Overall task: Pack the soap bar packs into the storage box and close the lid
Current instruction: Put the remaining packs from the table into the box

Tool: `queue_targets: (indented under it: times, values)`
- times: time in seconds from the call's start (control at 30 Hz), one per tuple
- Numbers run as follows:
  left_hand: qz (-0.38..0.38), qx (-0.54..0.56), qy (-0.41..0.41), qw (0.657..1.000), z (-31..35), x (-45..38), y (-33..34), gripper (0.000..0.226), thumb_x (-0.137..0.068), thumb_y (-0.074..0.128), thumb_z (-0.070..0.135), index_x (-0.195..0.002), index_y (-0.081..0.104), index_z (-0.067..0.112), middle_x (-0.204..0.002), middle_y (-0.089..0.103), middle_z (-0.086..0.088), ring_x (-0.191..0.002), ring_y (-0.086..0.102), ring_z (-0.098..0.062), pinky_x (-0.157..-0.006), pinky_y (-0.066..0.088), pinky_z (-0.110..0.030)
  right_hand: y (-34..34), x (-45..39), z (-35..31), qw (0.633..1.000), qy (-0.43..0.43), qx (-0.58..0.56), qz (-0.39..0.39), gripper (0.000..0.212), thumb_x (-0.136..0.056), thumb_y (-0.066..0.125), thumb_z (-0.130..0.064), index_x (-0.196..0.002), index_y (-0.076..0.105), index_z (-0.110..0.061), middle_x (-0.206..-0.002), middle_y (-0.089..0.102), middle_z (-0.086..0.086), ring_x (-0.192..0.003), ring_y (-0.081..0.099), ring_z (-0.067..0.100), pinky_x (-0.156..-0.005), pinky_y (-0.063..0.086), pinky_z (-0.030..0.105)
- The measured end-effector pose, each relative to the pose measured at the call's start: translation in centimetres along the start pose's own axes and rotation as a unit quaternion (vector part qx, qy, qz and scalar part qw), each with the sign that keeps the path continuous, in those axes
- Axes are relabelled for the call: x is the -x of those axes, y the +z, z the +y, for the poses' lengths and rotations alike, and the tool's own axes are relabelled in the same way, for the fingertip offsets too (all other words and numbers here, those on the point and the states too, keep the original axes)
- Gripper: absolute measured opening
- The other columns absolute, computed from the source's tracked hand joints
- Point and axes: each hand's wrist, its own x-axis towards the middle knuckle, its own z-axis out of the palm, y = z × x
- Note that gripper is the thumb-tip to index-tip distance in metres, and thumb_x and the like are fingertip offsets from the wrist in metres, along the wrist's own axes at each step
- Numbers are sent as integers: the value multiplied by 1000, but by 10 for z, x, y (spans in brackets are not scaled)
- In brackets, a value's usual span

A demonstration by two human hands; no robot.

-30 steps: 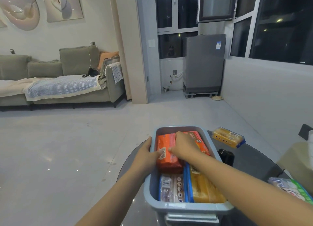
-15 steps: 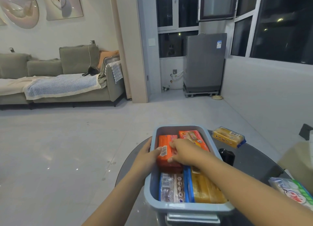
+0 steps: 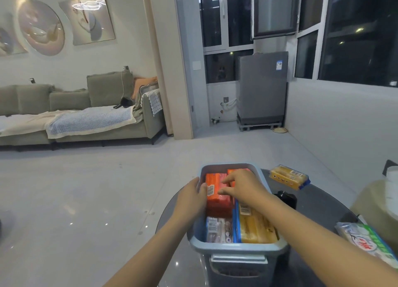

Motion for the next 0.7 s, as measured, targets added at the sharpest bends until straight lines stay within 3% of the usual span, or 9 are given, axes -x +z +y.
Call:
queue_targets:
  times: [0.07,0.17,0.27,0.4,0.57,0.7]
  values:
    - [7,-6,26,1000,10,7,1,30,-96,42,22,-121,56,12,-126,62,-11,-115,56,-25,-80,34,-20,-7,10,7,999,-23,-20,36,40,-77,71,-36,-111,69,-15,-119,67,1,-108,59,14,-91,43,26]
    - [1,24,48,999,26,15,8,43,-96,42,23,-137,46,13,-139,54,-6,-124,51,-20,-101,41,-29,-17,31,17,994,-43,-52,86,33,-81,67,-34,-111,69,-20,-116,68,-5,-98,58,5,-81,39,17]
    - [0,76,58,995,43,23,21,40,-96,41,25,-134,49,16,-132,59,-4,-107,59,-13,-86,49,-17,-26,50,29,987,-46,-84,130,30,-86,63,-31,-113,67,-21,-112,69,-6,-88,57,-1,-70,39,8]
    - [-5,99,79,992,64,38,46,34,-96,42,24,-127,54,18,-126,62,-3,-110,57,-14,-92,46,-30,-41,77,51,980,-22,-91,175,24,-87,61,-30,-110,66,-24,-97,64,-13,-83,56,-4,-67,40,10]
    - [-27,120,118,985,90,53,81,34,-96,42,20,-127,54,15,-126,59,0,-114,52,-10,-90,35,-19,-58,105,93,970,32,-91,225,20,-85,64,-25,-104,69,-21,-89,63,-11,-73,54,-4,-61,37,0]
    - [-59,150,124,979,112,63,114,32,-95,43,20,-124,56,19,-110,56,12,-104,53,-1,-77,34,-6,-67,120,130,960,81,-108,245,19,-83,66,-25,-102,71,-21,-91,69,-7,-81,60,6,-69,41,15]
